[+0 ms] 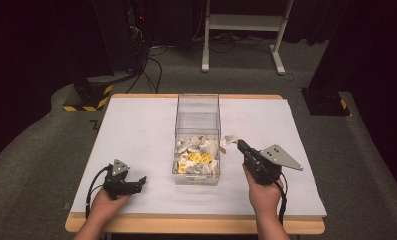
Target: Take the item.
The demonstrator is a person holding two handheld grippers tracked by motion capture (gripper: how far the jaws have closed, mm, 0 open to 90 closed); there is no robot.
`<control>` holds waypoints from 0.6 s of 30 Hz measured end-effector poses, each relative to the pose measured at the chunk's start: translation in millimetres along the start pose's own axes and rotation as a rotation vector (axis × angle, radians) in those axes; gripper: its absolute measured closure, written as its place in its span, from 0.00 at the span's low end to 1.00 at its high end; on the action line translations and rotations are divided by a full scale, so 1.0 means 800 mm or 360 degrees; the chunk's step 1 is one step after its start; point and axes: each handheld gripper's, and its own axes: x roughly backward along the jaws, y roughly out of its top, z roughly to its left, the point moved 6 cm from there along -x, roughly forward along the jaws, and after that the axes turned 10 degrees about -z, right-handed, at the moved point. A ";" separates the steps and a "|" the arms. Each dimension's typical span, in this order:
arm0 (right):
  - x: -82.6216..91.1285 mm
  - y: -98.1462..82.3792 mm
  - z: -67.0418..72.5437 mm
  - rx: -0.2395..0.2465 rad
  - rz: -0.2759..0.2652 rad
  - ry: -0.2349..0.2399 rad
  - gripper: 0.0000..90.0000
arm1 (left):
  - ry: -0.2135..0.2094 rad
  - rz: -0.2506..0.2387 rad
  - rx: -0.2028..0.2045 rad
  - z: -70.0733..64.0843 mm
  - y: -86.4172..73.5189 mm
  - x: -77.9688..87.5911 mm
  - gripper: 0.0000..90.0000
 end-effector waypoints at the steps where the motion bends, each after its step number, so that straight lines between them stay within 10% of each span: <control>1: 0.001 0.000 -0.003 -0.0001 -0.0004 -0.0008 1.00 | 0.0000 0.0000 0.0001 0.000 0.000 0.000 0.18; 18: 0.035 0.005 -0.065 -0.0041 -0.0019 -0.0205 1.00 | -0.0003 0.0000 0.0003 0.000 0.000 0.000 0.18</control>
